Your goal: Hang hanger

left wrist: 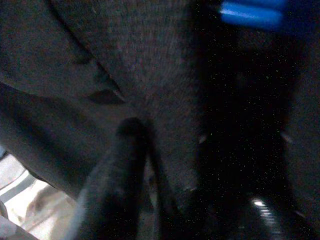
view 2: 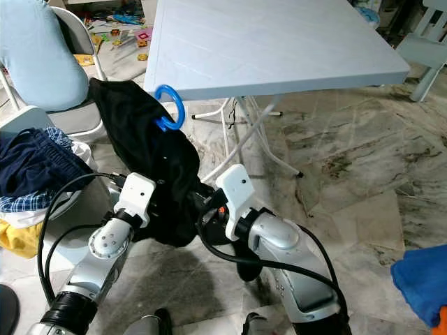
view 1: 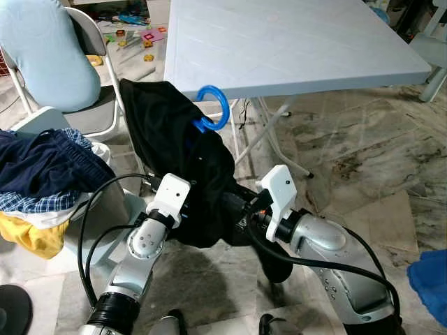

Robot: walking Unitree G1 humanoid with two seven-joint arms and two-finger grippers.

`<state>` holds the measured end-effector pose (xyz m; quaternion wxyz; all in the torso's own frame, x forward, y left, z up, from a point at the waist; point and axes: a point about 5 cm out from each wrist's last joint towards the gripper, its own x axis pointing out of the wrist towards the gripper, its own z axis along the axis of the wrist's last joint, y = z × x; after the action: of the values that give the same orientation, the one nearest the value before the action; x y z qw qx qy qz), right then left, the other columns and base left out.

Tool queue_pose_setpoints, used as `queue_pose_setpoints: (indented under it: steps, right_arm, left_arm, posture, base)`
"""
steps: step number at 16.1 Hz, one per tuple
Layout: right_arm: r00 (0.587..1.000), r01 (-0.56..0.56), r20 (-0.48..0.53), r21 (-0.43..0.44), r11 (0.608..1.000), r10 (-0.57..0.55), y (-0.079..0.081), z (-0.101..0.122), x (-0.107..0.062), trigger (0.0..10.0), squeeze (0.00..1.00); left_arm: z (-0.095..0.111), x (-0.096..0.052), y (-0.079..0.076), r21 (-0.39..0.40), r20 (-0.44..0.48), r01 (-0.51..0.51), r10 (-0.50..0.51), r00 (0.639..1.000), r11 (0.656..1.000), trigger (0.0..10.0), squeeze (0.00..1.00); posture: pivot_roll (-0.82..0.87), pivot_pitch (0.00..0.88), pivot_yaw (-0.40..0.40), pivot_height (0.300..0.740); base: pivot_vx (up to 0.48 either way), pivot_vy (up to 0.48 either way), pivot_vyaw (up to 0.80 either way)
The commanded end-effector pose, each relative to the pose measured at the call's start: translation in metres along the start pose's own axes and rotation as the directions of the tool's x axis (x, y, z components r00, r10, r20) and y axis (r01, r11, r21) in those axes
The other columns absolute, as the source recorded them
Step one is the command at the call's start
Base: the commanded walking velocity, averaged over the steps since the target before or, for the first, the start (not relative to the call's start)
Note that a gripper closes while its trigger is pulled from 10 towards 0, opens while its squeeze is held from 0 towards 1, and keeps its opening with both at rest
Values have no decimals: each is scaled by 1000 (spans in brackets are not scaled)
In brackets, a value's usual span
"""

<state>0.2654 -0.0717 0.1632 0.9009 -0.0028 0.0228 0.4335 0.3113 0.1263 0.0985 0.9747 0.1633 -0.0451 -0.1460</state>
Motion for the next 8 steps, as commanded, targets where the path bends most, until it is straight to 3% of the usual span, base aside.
queue_pose_setpoints:
  steps: [1, 2, 8]
  right_arm:
    - [997, -36, 72, -13, 999, 37, 6, 17, 1, 10000, 0]
    - [995, -44, 88, 21, 999, 42, 6, 19, 0, 10000, 0]
    - [996, -72, 51, 6, 997, 72, 7, 17, -4, 10000, 0]
  left_arm:
    - [-5, -2, 5, 18, -11, -18, 18, 1000, 1000, 0, 0]
    - [-7, -3, 7, 19, -18, -23, 23, 1000, 1000, 0, 0]
    - [-12, -2, 24, 47, -33, -85, 87, 996, 995, 0, 0]
  posture:
    - [-103, 180, 39, 740]
    - [-103, 180, 39, 740]
    - [-98, 180, 38, 740]
  base:
    - [0, 0, 0]
    - [0, 0, 0]
    - [0, 0, 0]
